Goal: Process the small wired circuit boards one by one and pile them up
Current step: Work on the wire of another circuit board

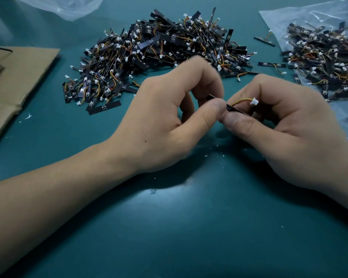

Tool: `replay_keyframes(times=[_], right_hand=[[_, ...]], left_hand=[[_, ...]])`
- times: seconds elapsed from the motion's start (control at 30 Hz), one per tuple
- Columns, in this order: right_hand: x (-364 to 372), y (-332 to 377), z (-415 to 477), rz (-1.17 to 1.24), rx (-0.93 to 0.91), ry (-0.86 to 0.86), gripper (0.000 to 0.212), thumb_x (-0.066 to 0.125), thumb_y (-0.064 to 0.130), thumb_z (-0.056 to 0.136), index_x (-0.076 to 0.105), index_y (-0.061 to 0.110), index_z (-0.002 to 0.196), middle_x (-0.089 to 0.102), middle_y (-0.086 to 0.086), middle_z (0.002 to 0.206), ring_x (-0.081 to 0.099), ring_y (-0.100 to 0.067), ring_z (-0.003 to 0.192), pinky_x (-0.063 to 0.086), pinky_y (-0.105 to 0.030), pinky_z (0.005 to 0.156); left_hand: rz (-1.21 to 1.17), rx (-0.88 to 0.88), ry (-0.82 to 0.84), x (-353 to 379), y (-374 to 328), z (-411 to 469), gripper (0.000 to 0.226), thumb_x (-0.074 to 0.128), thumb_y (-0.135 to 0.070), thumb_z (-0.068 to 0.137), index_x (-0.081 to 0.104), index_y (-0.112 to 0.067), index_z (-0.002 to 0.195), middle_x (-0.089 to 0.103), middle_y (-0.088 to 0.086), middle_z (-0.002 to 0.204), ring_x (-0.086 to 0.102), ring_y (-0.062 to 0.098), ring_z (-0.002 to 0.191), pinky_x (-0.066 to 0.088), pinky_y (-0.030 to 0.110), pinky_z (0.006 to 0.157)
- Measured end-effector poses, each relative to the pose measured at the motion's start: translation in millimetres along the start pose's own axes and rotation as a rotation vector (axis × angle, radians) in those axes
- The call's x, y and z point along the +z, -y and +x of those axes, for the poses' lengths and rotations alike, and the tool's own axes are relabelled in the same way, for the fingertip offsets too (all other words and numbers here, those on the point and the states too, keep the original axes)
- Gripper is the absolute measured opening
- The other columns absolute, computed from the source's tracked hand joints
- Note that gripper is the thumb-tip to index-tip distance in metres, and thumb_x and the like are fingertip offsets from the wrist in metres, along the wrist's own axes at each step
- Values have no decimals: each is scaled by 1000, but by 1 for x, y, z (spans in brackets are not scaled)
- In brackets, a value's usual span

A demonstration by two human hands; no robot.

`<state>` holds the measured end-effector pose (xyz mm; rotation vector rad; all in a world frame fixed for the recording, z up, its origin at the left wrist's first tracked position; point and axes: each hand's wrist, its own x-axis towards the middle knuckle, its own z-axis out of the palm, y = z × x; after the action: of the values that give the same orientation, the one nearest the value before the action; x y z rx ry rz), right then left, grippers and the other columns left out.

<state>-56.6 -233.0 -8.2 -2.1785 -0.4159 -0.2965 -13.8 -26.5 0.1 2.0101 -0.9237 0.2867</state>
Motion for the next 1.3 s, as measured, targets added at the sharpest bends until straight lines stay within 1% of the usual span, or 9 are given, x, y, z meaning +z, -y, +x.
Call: replay_keyframes(times=[0.1,0.23,0.33,0.5,0.63,0.8,0.93,1.07,1.3], right_hand=[[0,-1,0,23,23,-3,18,71,33,91,65,18,85,69,6,84,56,-24,64,48,-44,61],[1,1,1,18,28,-9,16,71,32,91,65,18,87,67,9,80,55,-15,63,47,-27,58],[1,2,1,2,30,14,18,72,32,90,67,15,85,69,5,82,57,-18,66,48,-35,61],[1,4,1,-21,14,15,17,70,32,92,65,18,86,63,14,77,54,-10,65,41,-17,60],[1,4,1,-18,20,22,18,72,33,90,66,17,83,67,5,78,58,-14,67,46,-28,61],[2,6,2,-42,33,21,19,66,38,94,61,21,86,61,7,77,50,-4,61,37,-11,58],[2,6,1,-57,47,52,27,54,41,97,61,19,82,58,-1,68,50,-14,58,37,-18,54],[1,9,1,-85,18,122,31,46,43,98,52,22,76,51,2,64,47,-13,58,35,-18,55],[1,4,1,-113,-7,170,48,51,32,99,45,8,58,41,-8,53,40,-18,49,34,-30,50]], left_hand=[[46,5,-5,0,0,1,4,64,-19,97,62,-19,94,56,-21,80,58,13,67,39,15,63],[38,-8,-6,1,0,1,5,64,-19,97,60,-20,94,54,-23,79,58,12,66,41,18,62],[54,2,35,0,0,1,9,65,-16,97,58,-21,93,51,-23,75,53,7,63,38,16,62],[11,-14,39,-1,1,1,10,64,-12,97,58,-18,91,53,-18,75,51,6,64,38,11,66],[26,-11,51,-1,0,0,8,64,-14,97,60,-18,92,52,-18,73,50,4,63,37,11,65],[17,-26,4,0,1,1,7,63,-15,98,59,-20,93,56,-13,75,52,12,64,40,20,64],[27,-44,-4,2,1,0,4,65,-16,97,63,-18,94,59,-11,73,54,17,63,43,22,61],[17,-51,-3,1,2,0,2,64,-16,98,63,-15,96,59,-7,71,54,17,63,41,20,61],[17,-97,9,3,3,1,17,63,-16,96,64,-13,112,64,-7,86,60,16,78,43,21,70]])
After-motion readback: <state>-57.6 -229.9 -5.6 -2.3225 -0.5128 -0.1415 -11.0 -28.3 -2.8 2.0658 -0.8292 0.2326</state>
